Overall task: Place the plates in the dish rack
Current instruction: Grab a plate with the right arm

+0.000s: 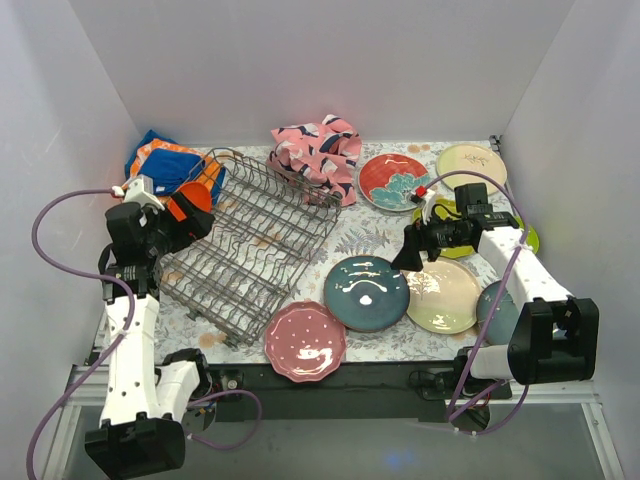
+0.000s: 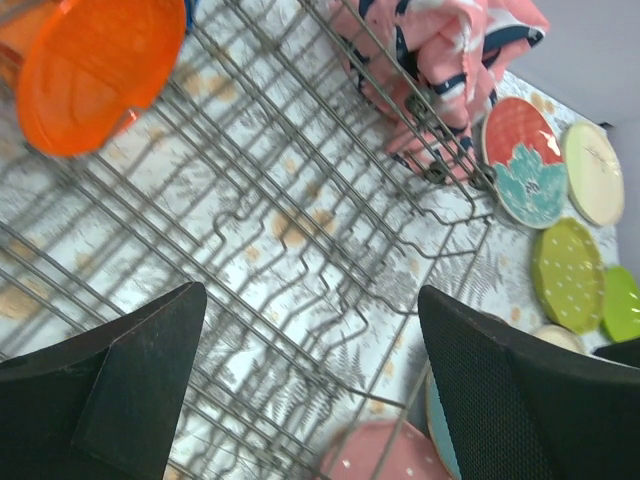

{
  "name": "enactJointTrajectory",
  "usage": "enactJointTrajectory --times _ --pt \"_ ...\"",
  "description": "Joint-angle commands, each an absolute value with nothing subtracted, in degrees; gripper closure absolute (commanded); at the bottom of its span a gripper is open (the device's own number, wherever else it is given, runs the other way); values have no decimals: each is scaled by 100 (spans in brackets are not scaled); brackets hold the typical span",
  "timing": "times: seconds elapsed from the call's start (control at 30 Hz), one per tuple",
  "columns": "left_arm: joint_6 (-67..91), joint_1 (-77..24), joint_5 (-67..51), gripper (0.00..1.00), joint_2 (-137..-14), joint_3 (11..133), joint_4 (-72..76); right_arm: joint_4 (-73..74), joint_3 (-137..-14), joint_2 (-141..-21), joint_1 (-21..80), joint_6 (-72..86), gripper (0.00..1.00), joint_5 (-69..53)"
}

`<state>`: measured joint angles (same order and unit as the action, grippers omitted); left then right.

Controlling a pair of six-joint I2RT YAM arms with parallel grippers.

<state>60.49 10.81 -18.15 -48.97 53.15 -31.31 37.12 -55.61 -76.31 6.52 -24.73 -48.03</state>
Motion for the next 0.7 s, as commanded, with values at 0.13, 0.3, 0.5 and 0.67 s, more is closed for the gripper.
enactJointTrajectory --times 0.13,0.3,0.5,0.67 --pt "6943 1116 -2758 14 -4553 4905 -3463 3937 -5581 -7884 703 -2619 9 -4737" --pt "7198 1116 -3295 14 -4640 4817 -3402 3990 -5607 -8182 703 -2619 9 -4693" --pt "7751 1116 -4077 14 -4553 4405 -3006 4017 -5695 -8551 703 -2619 9 -4737" --pt "8208 1081 -4464 14 -4403 4009 -2594 4025 -5783 -8824 712 -2628 9 -4729"
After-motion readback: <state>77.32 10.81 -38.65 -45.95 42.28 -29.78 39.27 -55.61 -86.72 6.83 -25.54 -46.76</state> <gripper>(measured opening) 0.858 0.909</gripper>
